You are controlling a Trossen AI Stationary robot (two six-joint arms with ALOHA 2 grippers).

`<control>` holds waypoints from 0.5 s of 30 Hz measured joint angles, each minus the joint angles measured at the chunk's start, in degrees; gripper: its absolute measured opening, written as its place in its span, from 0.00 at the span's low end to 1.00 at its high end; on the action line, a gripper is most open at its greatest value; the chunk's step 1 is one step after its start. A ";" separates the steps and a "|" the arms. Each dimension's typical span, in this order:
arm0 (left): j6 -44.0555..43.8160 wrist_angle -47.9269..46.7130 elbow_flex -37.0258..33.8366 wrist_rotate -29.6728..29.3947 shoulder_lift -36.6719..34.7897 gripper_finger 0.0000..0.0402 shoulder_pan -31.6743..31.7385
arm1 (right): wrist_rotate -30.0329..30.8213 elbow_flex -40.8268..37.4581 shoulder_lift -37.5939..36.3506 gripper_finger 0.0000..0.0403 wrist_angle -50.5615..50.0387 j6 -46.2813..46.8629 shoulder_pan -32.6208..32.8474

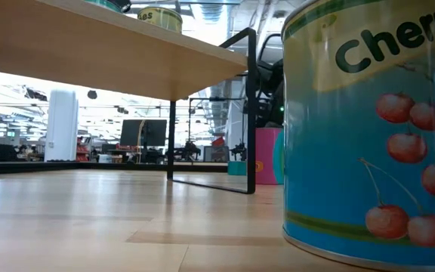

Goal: Pick and place cans onto a shelf
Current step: Put the green tuna can on the shelf

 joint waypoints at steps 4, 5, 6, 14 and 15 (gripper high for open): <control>0.20 0.00 0.00 0.89 0.00 0.00 0.00 | 0.09 -0.05 1.42 0.34 0.94 -1.47 0.82; 0.20 -0.02 0.00 0.89 0.00 0.00 0.00 | 0.10 -0.17 1.43 0.34 0.66 -1.57 0.83; 0.20 0.00 0.00 0.89 0.00 0.00 0.00 | 0.14 -0.13 1.70 0.33 1.61 -1.75 0.86; 0.22 -0.33 0.00 1.15 -0.02 0.00 0.00 | 0.41 -0.04 2.86 0.26 2.89 -2.14 0.68; 0.22 -0.33 0.00 1.20 0.00 0.00 0.00 | 0.39 -0.04 2.86 0.24 2.93 -2.14 0.67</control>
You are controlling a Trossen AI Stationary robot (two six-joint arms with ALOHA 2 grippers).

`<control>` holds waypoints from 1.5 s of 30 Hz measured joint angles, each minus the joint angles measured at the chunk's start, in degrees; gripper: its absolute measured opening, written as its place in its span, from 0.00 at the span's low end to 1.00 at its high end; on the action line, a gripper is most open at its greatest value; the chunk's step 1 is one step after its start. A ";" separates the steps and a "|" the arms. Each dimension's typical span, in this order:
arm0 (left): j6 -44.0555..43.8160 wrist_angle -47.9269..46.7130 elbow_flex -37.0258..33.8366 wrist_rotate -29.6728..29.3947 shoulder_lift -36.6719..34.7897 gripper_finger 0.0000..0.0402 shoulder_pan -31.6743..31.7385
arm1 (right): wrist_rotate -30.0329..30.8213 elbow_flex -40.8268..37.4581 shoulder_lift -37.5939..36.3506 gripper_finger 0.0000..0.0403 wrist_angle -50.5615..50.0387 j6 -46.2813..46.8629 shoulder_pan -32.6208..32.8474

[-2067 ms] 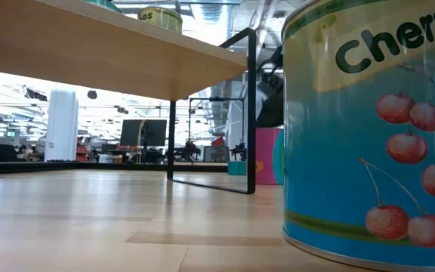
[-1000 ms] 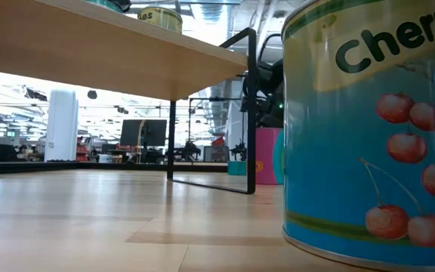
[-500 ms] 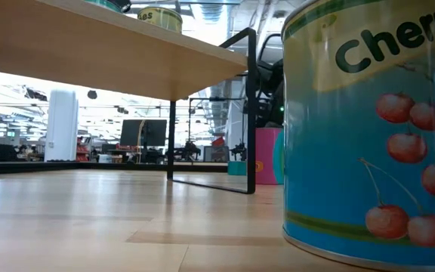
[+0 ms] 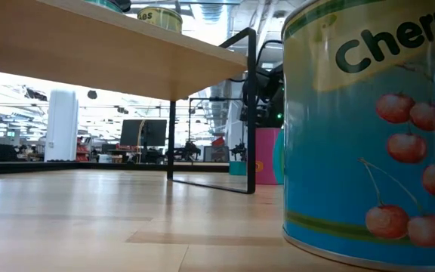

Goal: Pick and place cans onto a shelf
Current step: Put the green tuna can on the shelf

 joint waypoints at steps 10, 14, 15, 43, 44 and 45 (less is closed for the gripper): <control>0.02 0.04 0.00 0.07 0.00 0.00 0.00 | -0.02 0.00 0.00 0.16 0.19 -0.61 -0.39; 0.21 0.04 0.00 1.24 0.00 0.00 0.00 | -0.04 0.00 0.00 0.15 -1.13 -1.36 -0.43; 0.22 0.04 0.00 2.09 0.00 0.00 0.00 | -0.04 0.00 0.00 0.14 -1.35 -1.40 -0.43; 4.24 6.14 0.00 26.06 1.05 0.00 -0.53 | -41.43 1.42 -27.03 0.01 -9.13 13.05 6.19; 4.22 8.15 0.03 26.96 1.39 0.00 -0.90 | -43.43 1.42 -27.04 0.01 -8.37 13.79 6.68; 4.33 9.76 0.07 27.63 1.78 0.01 -1.37 | -45.21 1.42 -27.04 0.01 -7.91 14.21 7.09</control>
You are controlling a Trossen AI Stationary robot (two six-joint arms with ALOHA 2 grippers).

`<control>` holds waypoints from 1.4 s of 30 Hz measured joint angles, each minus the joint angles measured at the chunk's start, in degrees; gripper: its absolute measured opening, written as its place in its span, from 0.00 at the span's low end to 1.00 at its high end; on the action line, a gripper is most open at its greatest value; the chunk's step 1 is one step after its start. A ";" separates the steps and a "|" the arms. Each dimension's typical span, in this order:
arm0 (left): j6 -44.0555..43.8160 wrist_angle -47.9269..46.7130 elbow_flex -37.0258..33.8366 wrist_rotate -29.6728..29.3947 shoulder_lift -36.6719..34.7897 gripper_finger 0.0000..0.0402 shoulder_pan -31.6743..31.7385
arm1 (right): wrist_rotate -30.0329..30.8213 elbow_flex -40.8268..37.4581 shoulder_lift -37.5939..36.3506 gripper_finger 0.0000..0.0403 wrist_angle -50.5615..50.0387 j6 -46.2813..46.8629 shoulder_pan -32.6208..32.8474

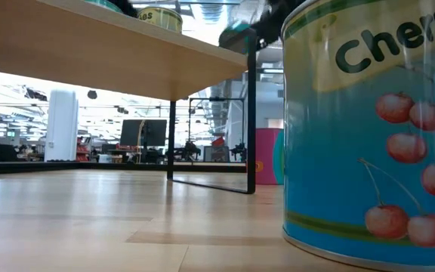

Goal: Pick and place cans onto a shelf
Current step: Put the green tuna can on the shelf

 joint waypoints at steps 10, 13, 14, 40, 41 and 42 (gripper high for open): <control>2.80 2.34 5.67 5.35 10.03 0.21 -5.95 | -4.43 0.37 0.76 0.01 -0.41 4.20 5.44; 4.91 2.42 8.22 5.40 14.14 0.26 -7.91 | -4.01 0.37 0.76 0.01 -0.41 5.76 6.96; 5.61 2.40 9.12 5.33 15.53 0.27 -8.44 | -2.76 0.37 0.76 0.01 -0.80 6.04 7.36; 21.34 -5.45 28.54 -14.02 38.09 0.28 -17.38 | 20.38 0.37 0.76 0.01 -5.89 5.46 8.89; 21.76 -5.98 28.78 -14.08 38.33 0.28 -17.38 | 20.42 0.37 0.76 0.01 -5.91 5.15 8.98; 22.01 -6.76 28.89 -14.12 38.42 0.28 -17.38 | 20.45 0.36 0.77 0.01 -5.98 5.00 9.16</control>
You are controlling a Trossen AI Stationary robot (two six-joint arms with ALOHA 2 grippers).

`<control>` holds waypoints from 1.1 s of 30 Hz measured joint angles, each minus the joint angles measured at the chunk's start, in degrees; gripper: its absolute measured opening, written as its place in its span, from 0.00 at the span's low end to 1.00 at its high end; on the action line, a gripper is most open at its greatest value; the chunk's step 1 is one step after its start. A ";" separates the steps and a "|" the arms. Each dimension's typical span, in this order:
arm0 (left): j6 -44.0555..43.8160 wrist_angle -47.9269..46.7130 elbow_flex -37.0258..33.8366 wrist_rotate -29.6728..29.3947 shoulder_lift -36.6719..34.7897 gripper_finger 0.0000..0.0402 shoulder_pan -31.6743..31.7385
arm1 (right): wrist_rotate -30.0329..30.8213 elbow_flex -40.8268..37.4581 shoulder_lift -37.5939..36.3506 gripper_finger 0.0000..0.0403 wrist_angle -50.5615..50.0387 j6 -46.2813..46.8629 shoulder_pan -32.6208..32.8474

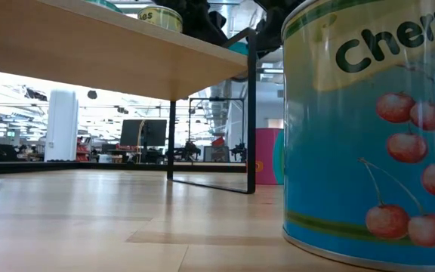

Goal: Pick and place cans onto a shelf
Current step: Put the green tuna can on the shelf

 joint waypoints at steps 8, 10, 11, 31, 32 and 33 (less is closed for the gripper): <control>1.08 -0.95 0.00 0.44 0.57 0.28 -0.09 | -0.07 -0.06 0.05 0.01 0.75 -1.51 0.63; 1.34 -1.12 0.00 1.11 0.55 0.28 -0.14 | -0.11 -0.06 0.04 0.01 1.16 -1.55 0.78; 1.51 -1.31 0.00 1.54 0.55 0.28 -0.13 | -0.15 -0.06 0.06 0.01 1.42 -1.57 0.78; 5.29 -2.44 -0.07 3.63 0.52 0.00 -0.15 | -0.89 -0.04 -0.08 0.07 4.83 -3.95 0.78; 5.32 -2.41 -0.07 3.50 0.52 0.00 -0.11 | -0.79 -0.01 -0.16 0.09 5.19 -3.60 0.78; 5.47 -1.97 -0.07 3.42 0.54 0.00 -0.06 | -0.55 -0.01 -0.31 0.12 5.73 -3.08 0.76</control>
